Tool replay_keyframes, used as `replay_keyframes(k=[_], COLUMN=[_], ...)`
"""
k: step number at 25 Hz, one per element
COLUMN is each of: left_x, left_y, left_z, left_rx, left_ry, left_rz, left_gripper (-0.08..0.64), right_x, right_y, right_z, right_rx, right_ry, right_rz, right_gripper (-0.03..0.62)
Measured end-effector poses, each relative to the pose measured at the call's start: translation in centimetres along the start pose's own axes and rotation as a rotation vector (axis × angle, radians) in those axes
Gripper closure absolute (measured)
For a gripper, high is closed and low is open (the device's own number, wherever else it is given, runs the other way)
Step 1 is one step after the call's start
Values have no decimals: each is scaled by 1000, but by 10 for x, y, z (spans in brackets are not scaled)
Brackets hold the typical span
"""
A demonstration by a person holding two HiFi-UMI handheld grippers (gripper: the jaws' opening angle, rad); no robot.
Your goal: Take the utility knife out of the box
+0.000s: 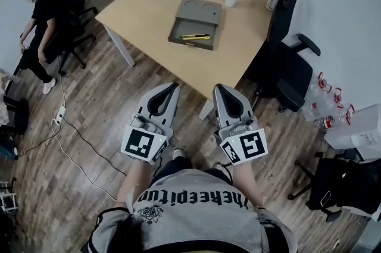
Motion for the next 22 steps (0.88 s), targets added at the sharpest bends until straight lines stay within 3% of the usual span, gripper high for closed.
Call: replay_keyframes(k=[10, 22], left_x=[39, 65], left_y=[-3, -5], left_z=[0, -2], left_rx=[-15, -40], left_ry=[-39, -43], left_rz=[-8, -47], left_gripper=[541, 541], right_x=[13, 22], right_y=[-1, 1], right_z=[22, 40], right_rx=[0, 20], right_ry=[-90, -94], right_rz=[0, -22], right_gripper=[586, 586])
Point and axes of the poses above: the fingertips, and each gripper's own axes: z forward along the fingers, x to its left, y out of its top, the point moved 9 cm from there along -z, backward along the fingers, and after that the axes turned 10 degrees about x, right-handed, at the moved point
